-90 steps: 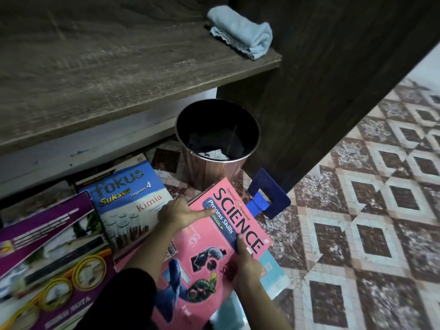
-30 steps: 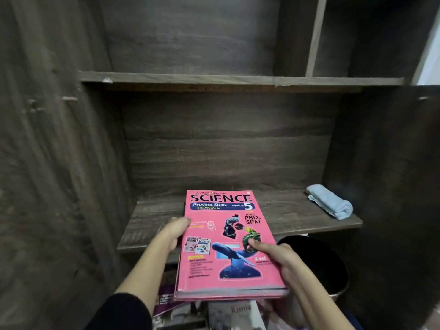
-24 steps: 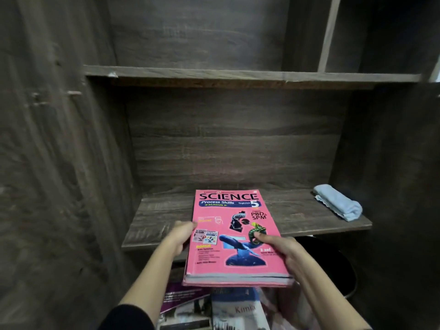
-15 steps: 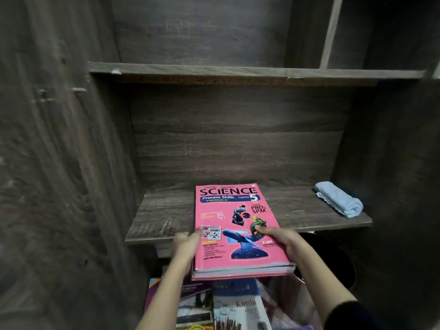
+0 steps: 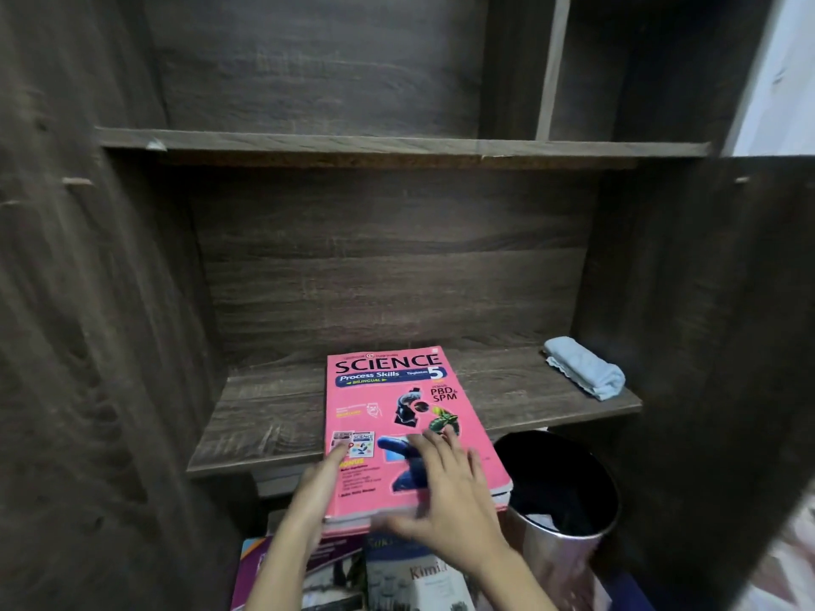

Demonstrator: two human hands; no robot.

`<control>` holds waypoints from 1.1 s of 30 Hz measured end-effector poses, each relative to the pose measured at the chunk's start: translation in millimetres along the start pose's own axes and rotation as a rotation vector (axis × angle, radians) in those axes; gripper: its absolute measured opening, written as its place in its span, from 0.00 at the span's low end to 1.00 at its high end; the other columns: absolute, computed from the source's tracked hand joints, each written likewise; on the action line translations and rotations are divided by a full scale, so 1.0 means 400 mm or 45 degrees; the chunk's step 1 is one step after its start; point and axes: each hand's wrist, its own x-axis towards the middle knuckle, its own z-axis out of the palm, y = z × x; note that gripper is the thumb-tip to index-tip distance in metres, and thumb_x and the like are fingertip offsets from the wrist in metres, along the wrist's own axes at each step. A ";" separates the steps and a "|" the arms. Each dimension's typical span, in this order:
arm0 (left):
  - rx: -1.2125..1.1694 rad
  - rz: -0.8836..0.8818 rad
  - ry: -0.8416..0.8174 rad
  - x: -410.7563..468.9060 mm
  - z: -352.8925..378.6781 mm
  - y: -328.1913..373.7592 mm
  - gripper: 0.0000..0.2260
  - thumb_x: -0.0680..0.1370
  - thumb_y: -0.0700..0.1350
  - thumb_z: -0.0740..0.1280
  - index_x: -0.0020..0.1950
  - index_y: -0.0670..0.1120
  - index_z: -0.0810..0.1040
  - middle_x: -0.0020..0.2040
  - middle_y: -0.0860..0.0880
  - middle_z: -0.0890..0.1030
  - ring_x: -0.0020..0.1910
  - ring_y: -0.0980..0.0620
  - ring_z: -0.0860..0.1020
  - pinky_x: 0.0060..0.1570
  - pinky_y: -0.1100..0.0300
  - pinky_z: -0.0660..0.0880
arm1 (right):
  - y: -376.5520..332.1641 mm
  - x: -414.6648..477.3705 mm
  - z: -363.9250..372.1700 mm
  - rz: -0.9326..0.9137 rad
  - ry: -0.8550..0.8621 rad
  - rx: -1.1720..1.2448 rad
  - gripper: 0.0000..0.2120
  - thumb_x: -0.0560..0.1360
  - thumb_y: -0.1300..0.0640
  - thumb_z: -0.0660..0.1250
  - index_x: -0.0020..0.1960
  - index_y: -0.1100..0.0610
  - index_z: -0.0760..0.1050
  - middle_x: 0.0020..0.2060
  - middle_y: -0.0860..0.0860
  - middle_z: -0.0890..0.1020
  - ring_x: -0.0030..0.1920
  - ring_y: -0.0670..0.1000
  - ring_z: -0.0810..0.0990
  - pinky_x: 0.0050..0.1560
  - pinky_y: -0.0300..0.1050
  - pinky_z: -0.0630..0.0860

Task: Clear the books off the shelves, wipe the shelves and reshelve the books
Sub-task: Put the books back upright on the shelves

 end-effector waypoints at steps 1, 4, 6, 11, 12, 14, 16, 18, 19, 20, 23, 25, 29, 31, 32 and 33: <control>-0.012 0.007 -0.017 -0.001 -0.001 0.003 0.21 0.76 0.58 0.65 0.57 0.42 0.80 0.42 0.40 0.84 0.44 0.43 0.83 0.57 0.48 0.75 | 0.011 0.000 0.003 -0.068 0.007 -0.094 0.51 0.59 0.24 0.60 0.76 0.44 0.52 0.77 0.47 0.55 0.77 0.52 0.44 0.74 0.54 0.44; -0.009 0.004 -0.067 0.023 -0.007 0.001 0.32 0.66 0.67 0.68 0.60 0.46 0.80 0.48 0.41 0.84 0.50 0.42 0.82 0.60 0.45 0.73 | 0.029 0.003 0.034 -0.089 0.036 -0.420 0.52 0.47 0.23 0.65 0.66 0.47 0.69 0.63 0.51 0.77 0.65 0.58 0.75 0.57 0.61 0.75; -0.042 -0.022 -0.115 0.018 -0.005 0.003 0.28 0.69 0.65 0.66 0.58 0.45 0.80 0.48 0.39 0.84 0.48 0.40 0.82 0.59 0.43 0.74 | 0.028 0.012 0.061 -0.060 0.097 -0.391 0.48 0.43 0.33 0.74 0.61 0.48 0.71 0.57 0.50 0.80 0.59 0.58 0.80 0.50 0.59 0.78; -0.039 -0.031 -0.103 0.027 -0.001 0.000 0.25 0.71 0.62 0.68 0.56 0.44 0.80 0.43 0.41 0.85 0.46 0.42 0.83 0.58 0.45 0.75 | 0.043 0.022 0.101 -0.199 0.430 -0.422 0.27 0.60 0.54 0.64 0.60 0.51 0.69 0.57 0.52 0.81 0.57 0.57 0.81 0.57 0.59 0.70; -0.050 -0.040 -0.081 0.029 -0.003 0.000 0.24 0.71 0.61 0.68 0.56 0.42 0.80 0.43 0.40 0.85 0.44 0.42 0.83 0.55 0.46 0.77 | 0.046 0.025 0.110 -0.193 0.479 -0.415 0.25 0.63 0.55 0.59 0.60 0.51 0.69 0.57 0.52 0.81 0.56 0.57 0.81 0.57 0.59 0.67; -0.074 -0.086 -0.053 0.031 -0.004 0.004 0.25 0.71 0.59 0.69 0.57 0.40 0.78 0.42 0.40 0.84 0.42 0.42 0.84 0.49 0.48 0.79 | 0.049 0.028 0.126 -0.201 0.550 -0.416 0.24 0.65 0.56 0.57 0.61 0.51 0.70 0.56 0.52 0.82 0.55 0.58 0.81 0.56 0.59 0.69; -0.093 -0.101 -0.034 0.028 -0.002 0.009 0.27 0.71 0.59 0.70 0.60 0.40 0.75 0.42 0.39 0.84 0.41 0.42 0.83 0.44 0.50 0.79 | 0.056 0.030 0.129 -0.260 0.639 -0.435 0.22 0.67 0.56 0.58 0.61 0.50 0.71 0.55 0.52 0.82 0.54 0.58 0.81 0.53 0.60 0.74; -0.095 -0.083 -0.016 0.030 0.001 0.014 0.26 0.72 0.58 0.70 0.59 0.39 0.75 0.41 0.39 0.84 0.42 0.43 0.83 0.47 0.49 0.79 | 0.060 0.035 0.125 -0.295 0.696 -0.443 0.19 0.69 0.56 0.58 0.60 0.50 0.71 0.54 0.52 0.83 0.52 0.58 0.82 0.51 0.61 0.77; -0.085 -0.070 -0.023 0.029 0.003 0.017 0.24 0.72 0.57 0.70 0.57 0.39 0.76 0.41 0.39 0.84 0.42 0.43 0.83 0.50 0.48 0.79 | 0.064 0.038 0.124 -0.304 0.723 -0.461 0.18 0.69 0.56 0.59 0.59 0.49 0.72 0.53 0.52 0.83 0.52 0.58 0.82 0.50 0.61 0.77; -0.067 -0.066 -0.034 0.025 0.005 0.022 0.22 0.73 0.56 0.69 0.56 0.39 0.78 0.40 0.40 0.84 0.42 0.44 0.83 0.51 0.48 0.78 | 0.068 0.042 0.124 -0.312 0.745 -0.472 0.18 0.70 0.56 0.59 0.59 0.49 0.72 0.53 0.52 0.83 0.51 0.58 0.83 0.50 0.60 0.77; -0.053 -0.037 -0.062 0.020 0.010 0.031 0.19 0.75 0.56 0.68 0.56 0.41 0.79 0.42 0.40 0.84 0.44 0.43 0.83 0.53 0.48 0.77 | 0.077 0.046 0.118 -0.346 0.799 -0.469 0.17 0.71 0.56 0.59 0.59 0.49 0.72 0.53 0.51 0.84 0.50 0.57 0.83 0.49 0.59 0.78; -0.031 -0.019 -0.072 0.017 0.011 0.040 0.18 0.76 0.56 0.67 0.57 0.43 0.79 0.44 0.41 0.84 0.47 0.44 0.83 0.57 0.47 0.76 | 0.083 0.048 0.105 -0.386 0.852 -0.463 0.18 0.70 0.57 0.58 0.59 0.49 0.72 0.52 0.51 0.84 0.49 0.57 0.84 0.48 0.56 0.79; -0.062 -0.001 -0.118 -0.004 0.026 0.077 0.15 0.79 0.52 0.63 0.56 0.42 0.79 0.45 0.40 0.84 0.44 0.44 0.83 0.51 0.49 0.78 | 0.084 0.059 0.052 -0.471 0.941 -0.463 0.19 0.69 0.59 0.58 0.54 0.50 0.82 0.50 0.50 0.85 0.47 0.55 0.85 0.43 0.49 0.79; -0.074 0.029 -0.130 -0.017 0.030 0.106 0.14 0.79 0.50 0.62 0.54 0.41 0.79 0.45 0.38 0.84 0.38 0.45 0.83 0.41 0.55 0.79 | 0.076 0.063 0.029 -0.493 0.999 -0.449 0.18 0.69 0.58 0.58 0.53 0.49 0.83 0.49 0.50 0.85 0.45 0.53 0.85 0.41 0.47 0.80; -0.072 0.046 -0.134 -0.024 0.030 0.120 0.14 0.79 0.49 0.62 0.54 0.40 0.80 0.46 0.38 0.84 0.37 0.45 0.83 0.38 0.56 0.79 | 0.072 0.064 0.021 -0.506 1.033 -0.439 0.18 0.69 0.58 0.59 0.53 0.49 0.82 0.49 0.50 0.85 0.45 0.53 0.85 0.41 0.46 0.79; -0.074 0.077 -0.136 -0.030 0.029 0.132 0.14 0.79 0.48 0.62 0.54 0.39 0.80 0.45 0.38 0.84 0.37 0.45 0.83 0.38 0.57 0.78 | 0.068 0.063 0.015 -0.521 1.068 -0.430 0.18 0.69 0.58 0.60 0.53 0.50 0.82 0.48 0.50 0.85 0.45 0.53 0.85 0.40 0.44 0.79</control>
